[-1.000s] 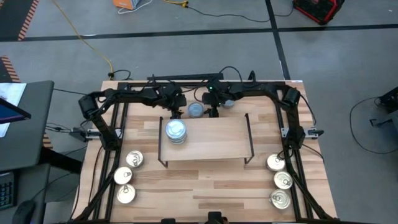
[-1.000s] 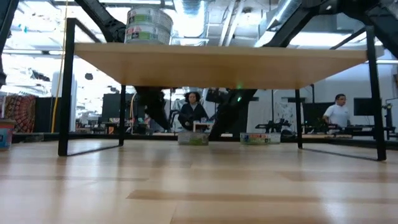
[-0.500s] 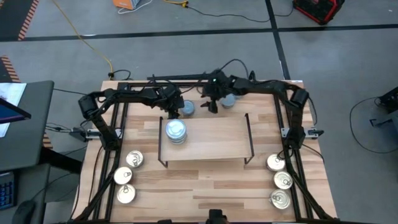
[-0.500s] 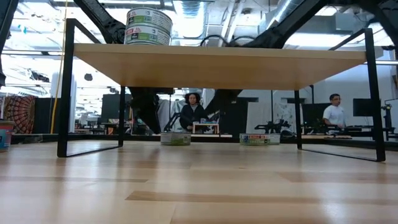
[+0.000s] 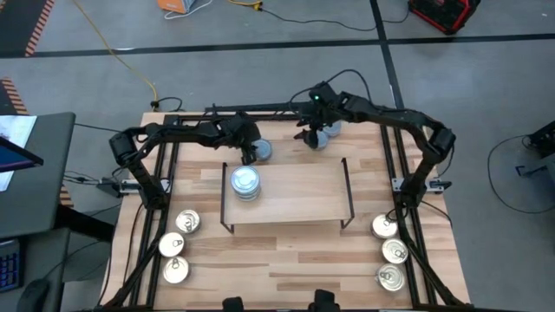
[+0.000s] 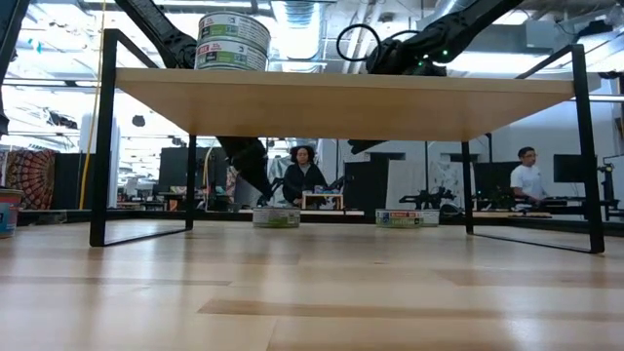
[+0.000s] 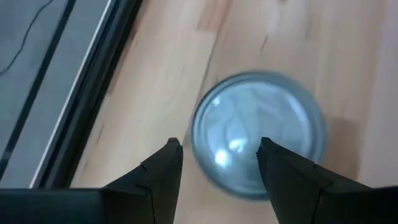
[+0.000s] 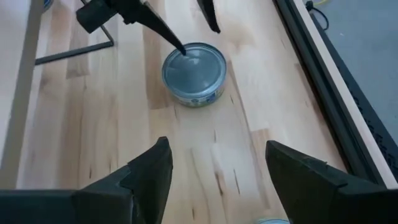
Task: Stack canned seafood by type on shelf
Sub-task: Stack the green tuna can on top of the green tuna can on the shelf
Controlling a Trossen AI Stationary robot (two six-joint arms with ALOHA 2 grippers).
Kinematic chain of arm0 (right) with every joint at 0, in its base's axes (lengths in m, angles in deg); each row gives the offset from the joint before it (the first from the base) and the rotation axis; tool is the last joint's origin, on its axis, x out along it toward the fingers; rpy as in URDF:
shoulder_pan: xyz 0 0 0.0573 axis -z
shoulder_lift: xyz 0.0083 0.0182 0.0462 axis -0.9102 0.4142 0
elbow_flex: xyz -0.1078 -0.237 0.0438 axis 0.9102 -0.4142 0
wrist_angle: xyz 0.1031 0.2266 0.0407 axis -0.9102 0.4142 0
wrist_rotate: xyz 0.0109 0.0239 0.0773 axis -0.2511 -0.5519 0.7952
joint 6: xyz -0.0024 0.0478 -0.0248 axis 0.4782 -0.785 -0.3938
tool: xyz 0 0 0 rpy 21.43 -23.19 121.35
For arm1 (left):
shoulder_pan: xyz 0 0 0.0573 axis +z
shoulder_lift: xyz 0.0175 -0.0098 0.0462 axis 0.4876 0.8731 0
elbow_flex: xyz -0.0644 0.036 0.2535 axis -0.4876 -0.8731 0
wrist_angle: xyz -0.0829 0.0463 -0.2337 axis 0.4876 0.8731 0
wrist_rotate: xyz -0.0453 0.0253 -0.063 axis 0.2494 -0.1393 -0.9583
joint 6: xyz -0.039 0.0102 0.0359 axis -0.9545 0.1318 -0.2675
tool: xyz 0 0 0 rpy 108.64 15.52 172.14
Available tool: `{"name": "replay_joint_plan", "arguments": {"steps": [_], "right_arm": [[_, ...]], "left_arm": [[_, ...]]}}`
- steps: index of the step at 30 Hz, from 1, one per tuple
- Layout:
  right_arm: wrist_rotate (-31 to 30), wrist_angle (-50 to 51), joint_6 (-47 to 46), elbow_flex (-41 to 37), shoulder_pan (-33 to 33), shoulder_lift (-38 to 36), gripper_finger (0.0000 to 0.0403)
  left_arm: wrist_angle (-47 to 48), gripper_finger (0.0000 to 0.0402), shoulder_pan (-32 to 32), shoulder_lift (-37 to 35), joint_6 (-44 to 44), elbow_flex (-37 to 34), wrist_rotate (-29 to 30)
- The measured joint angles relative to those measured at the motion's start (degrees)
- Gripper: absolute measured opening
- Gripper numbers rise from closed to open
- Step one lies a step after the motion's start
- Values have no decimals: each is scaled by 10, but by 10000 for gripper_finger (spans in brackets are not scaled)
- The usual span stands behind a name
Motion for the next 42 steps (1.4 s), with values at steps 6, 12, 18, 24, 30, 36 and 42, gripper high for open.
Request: {"name": "replay_joint_plan", "arguments": {"steps": [6,12,18,24,30,36,42], "right_arm": [[0,4,0,-1,-3,-17,281],[0,8,0,-1,-13,-39,281],[0,30,0,-1,-16,-63,281],[-1,31,0,-1,-16,-78,281],[-3,35,0,-1,-16,-78,281],[-4,51,0,-1,-16,-78,281],[-4,52,0,-9,-20,-78,281]], "left_arm": [[0,197,-6,0,63,0,-24],[55,197,-5,0,126,0,-19],[148,197,-3,-2,141,5,86],[329,194,-2,2,82,43,227],[360,185,1,-31,36,70,213],[355,179,9,-97,17,73,179],[293,178,52,-123,2,22,55]]}}
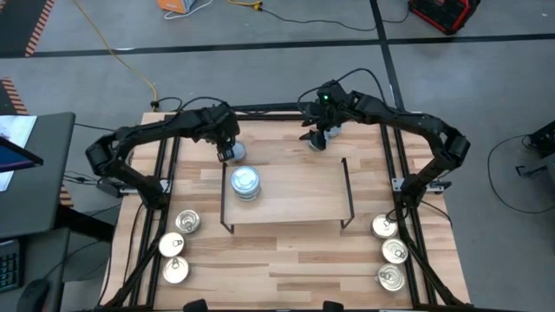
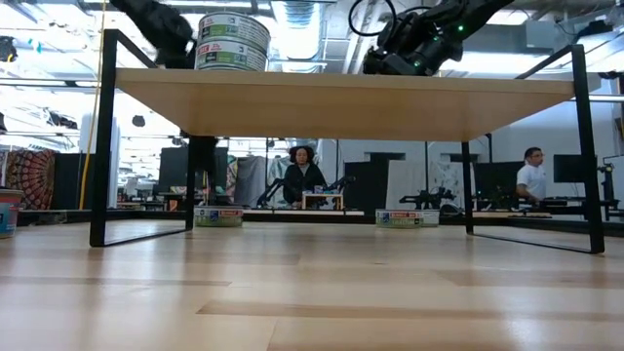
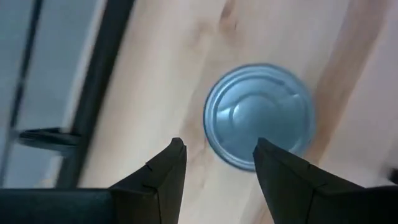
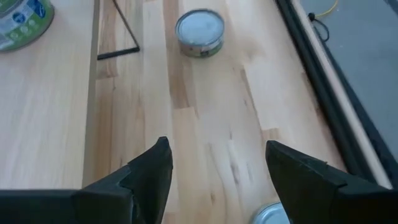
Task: Stack canned seafood by type on shelf
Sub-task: Stack the green tuna can on top of the green tuna can on the shelf
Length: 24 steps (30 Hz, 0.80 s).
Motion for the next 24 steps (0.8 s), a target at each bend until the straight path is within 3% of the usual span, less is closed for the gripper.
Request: {"name": "replay_joint_plan", "arguments": {"steps": [4,7,13,24], "right_arm": [[0,6,0,-2,-4,0,281],[0,7,0,-2,-9,0,281],[0,6,0,-2,-9,0,281],[0,-8,-4,-2,-8,0,281]], "left_arm": [[-137,178,36,1,-3,-85,-84],[-220,178,50,1,-8,-126,-98],[-239,178,61,1,-17,-167,-115],[-147,178,62,-45,-57,-178,64]]}}
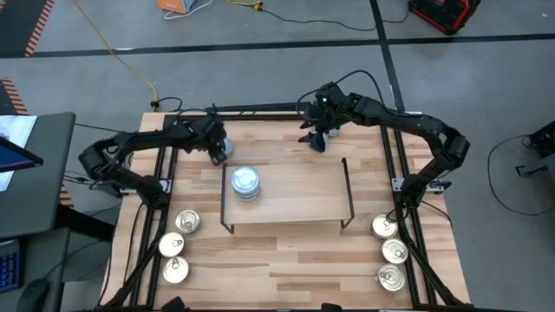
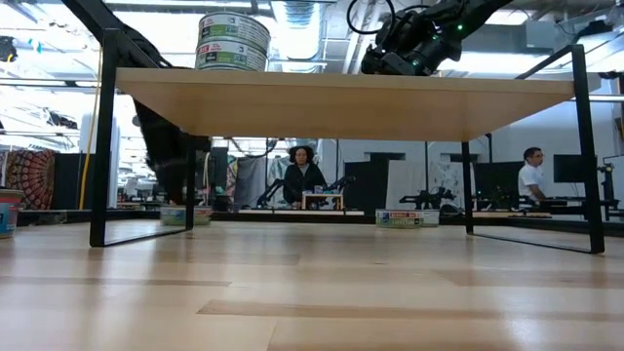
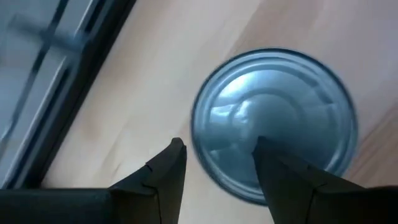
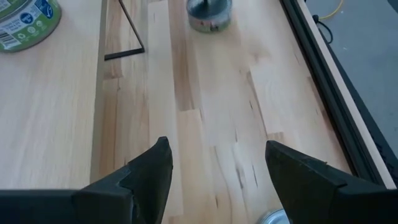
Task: Stack canned seafood by type on shelf
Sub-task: Stack the green tuna can on top of the green tuna can on the shelf
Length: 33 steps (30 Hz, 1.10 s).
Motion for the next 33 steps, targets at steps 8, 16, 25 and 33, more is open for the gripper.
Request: {"name": "replay_joint_plan", "arguments": {"steps": [8,16,25,33], "right_arm": [[0,1,4,0,0,0,281],[-17,34,-16,0,-11,0,281],[-136,33,-50,0,-112,-30,281],[-212,-91,-43,-60,-178,-177,281]], "left_arm": [[83,178,11,-113,-28,-1,26],[168,178,-73,-250,-31,0,12],[185,178,-245,-269,-73,-28,140],[114,178,-255,-263,-132,-33,85]]}}
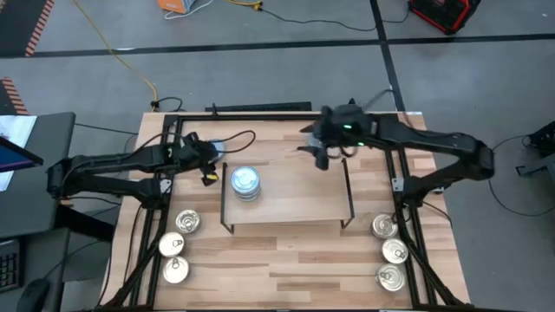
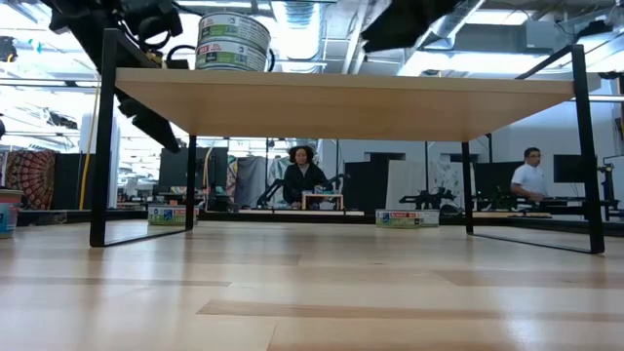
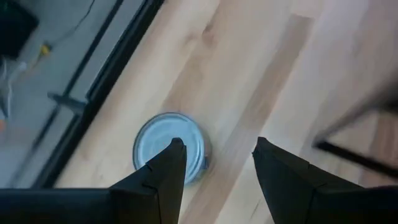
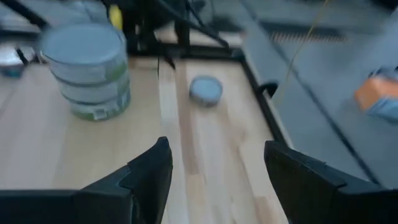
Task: Stack canned seafood by type on shelf
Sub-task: Stack the green tuna can on top of the green tuna can on the shelf
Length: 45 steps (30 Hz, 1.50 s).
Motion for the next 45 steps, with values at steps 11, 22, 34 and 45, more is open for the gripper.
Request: {"name": "replay_joint_plan", "arguments": {"steps": [11,22,34,45], "right_arm": [[-3,-178,-32,-231,7,-178,281],[-2,-174,-39,-232,-1,-196,281],[-1,-198,-28,-232,1,-159,281],[1,-203,-28,-232,1,-153,281]], "left_arm": [[45,178,32,119,-55,0,61],[-33,178,224,175,72,6,-150],[-37,178,392,186,111,35,-264],[-124,132,447,322,115,55,-387]]}}
